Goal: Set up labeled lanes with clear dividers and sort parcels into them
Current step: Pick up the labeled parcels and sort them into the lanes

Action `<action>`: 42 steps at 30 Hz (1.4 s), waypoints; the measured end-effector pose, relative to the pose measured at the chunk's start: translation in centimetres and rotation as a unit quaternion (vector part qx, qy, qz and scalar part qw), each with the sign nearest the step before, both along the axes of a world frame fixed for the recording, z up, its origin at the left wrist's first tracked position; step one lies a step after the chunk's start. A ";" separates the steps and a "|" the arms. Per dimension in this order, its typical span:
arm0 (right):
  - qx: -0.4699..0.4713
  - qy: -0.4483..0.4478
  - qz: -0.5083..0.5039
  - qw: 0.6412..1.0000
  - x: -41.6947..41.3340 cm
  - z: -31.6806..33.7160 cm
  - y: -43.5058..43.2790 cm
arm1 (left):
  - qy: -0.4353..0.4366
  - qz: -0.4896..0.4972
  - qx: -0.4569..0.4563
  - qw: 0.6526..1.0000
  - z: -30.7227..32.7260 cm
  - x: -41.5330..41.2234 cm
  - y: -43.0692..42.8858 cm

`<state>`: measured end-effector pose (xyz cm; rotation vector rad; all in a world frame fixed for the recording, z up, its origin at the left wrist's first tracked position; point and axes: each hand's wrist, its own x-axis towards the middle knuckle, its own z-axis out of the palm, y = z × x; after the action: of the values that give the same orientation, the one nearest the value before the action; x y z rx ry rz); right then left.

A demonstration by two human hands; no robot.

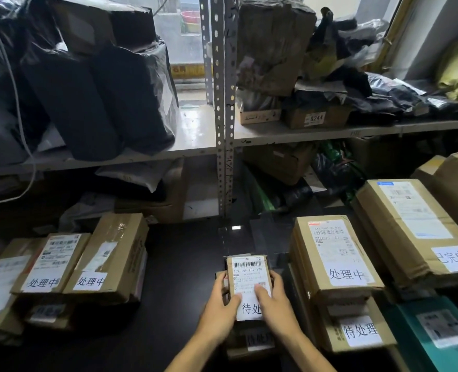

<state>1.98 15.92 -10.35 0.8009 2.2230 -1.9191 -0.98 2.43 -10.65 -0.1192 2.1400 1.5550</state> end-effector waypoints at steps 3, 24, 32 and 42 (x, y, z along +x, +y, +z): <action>0.022 -0.008 0.019 1.000 0.1 0.6 -0.1 | 0.004 -0.023 -0.010 1.000 0.5 -0.1 0.2; 0.096 0.192 0.125 0.969 2.5 14.6 -6.9 | 0.146 0.064 -0.045 0.986 14.6 4.1 -8.4; 0.052 0.255 0.232 0.937 7.0 17.1 -14.1 | 0.228 0.133 -0.055 0.963 19.1 13.2 -16.3; 0.044 0.278 0.321 0.904 9.9 20.4 -22.7 | 0.266 0.207 -0.030 0.941 21.7 18.9 -23.7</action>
<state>11.89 -6.77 10.07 -0.5226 2.4167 -1.8317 17.95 -21.23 11.07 -0.2001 2.7181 1.9259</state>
